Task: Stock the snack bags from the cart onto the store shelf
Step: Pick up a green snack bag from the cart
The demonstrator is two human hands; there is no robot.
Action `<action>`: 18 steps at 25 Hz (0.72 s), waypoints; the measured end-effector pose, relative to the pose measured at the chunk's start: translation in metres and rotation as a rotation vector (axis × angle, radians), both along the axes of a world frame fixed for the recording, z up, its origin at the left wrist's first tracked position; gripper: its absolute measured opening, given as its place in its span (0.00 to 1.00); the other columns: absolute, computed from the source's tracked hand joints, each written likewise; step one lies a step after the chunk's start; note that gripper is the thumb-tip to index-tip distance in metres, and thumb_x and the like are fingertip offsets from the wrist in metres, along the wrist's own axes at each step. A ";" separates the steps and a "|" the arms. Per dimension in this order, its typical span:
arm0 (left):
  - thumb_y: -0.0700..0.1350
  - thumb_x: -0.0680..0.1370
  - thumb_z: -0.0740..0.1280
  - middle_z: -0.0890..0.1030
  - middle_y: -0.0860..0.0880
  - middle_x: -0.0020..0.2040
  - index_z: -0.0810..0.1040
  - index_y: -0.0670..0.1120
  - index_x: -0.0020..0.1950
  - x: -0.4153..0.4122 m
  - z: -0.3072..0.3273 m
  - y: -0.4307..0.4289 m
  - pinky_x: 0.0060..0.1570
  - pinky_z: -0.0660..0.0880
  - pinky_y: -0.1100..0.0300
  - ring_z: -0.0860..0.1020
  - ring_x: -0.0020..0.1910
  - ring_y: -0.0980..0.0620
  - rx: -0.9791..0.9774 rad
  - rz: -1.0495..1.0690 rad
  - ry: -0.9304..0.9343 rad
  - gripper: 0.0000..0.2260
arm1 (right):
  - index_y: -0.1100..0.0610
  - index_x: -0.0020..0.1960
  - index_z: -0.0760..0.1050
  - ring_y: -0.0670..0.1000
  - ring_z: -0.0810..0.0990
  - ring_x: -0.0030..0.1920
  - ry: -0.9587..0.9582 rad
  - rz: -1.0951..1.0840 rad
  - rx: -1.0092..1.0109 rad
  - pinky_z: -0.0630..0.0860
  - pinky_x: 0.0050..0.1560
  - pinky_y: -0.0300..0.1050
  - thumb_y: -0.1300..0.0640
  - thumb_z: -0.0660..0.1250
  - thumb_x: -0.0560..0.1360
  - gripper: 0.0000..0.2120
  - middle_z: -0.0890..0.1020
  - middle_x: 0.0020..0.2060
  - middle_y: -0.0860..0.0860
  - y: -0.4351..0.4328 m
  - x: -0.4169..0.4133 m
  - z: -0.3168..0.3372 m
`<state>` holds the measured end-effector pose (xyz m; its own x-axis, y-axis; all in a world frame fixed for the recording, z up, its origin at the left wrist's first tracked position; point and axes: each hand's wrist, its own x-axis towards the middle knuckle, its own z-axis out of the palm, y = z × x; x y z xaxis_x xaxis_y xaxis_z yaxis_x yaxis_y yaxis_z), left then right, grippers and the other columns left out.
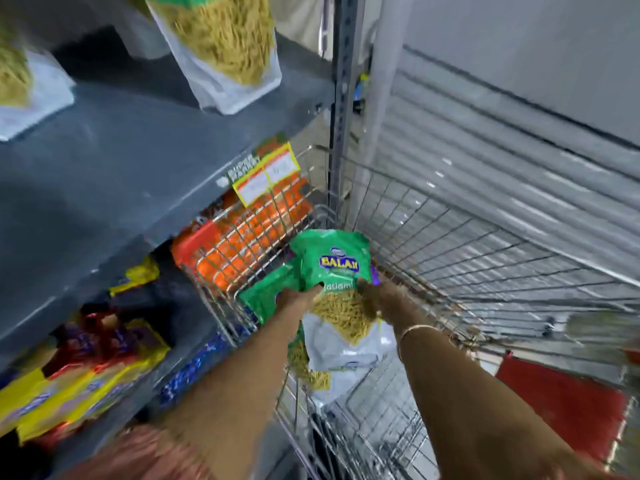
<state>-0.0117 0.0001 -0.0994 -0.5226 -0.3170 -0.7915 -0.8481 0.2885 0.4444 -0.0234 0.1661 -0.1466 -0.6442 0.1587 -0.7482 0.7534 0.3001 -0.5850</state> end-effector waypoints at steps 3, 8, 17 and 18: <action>0.49 0.69 0.73 0.73 0.38 0.66 0.66 0.32 0.66 -0.013 -0.022 -0.006 0.58 0.73 0.52 0.75 0.60 0.44 0.086 0.102 0.058 0.34 | 0.56 0.30 0.67 0.41 0.64 0.10 -0.076 -0.152 -0.122 0.61 0.15 0.29 0.54 0.69 0.72 0.16 0.70 0.12 0.47 -0.001 -0.001 -0.008; 0.47 0.68 0.75 0.73 0.37 0.66 0.64 0.31 0.67 -0.011 -0.026 -0.001 0.67 0.71 0.50 0.73 0.65 0.40 0.268 0.192 0.044 0.36 | 0.60 0.50 0.76 0.49 0.80 0.27 -0.133 -0.120 -0.404 0.78 0.31 0.41 0.55 0.75 0.63 0.19 0.84 0.28 0.51 -0.001 0.002 -0.010; 0.43 0.65 0.76 0.72 0.44 0.67 0.69 0.35 0.66 0.004 0.026 -0.011 0.57 0.72 0.55 0.72 0.65 0.44 0.483 0.136 0.061 0.33 | 0.62 0.51 0.78 0.48 0.83 0.32 0.084 0.060 -0.401 0.81 0.33 0.40 0.63 0.74 0.59 0.21 0.87 0.32 0.48 0.005 0.018 0.074; 0.43 0.66 0.76 0.69 0.45 0.69 0.67 0.36 0.68 0.004 0.044 -0.012 0.58 0.70 0.54 0.70 0.67 0.45 0.480 0.130 0.107 0.34 | 0.64 0.53 0.77 0.50 0.83 0.34 0.115 0.075 -0.373 0.80 0.34 0.39 0.65 0.74 0.60 0.21 0.87 0.35 0.50 0.004 0.017 0.095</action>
<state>-0.0077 -0.0120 -0.0554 -0.5894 0.0015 -0.8078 -0.8057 -0.0743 0.5877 -0.0061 0.1699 -0.0519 -0.7269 -0.1610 -0.6676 0.6604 0.1029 -0.7439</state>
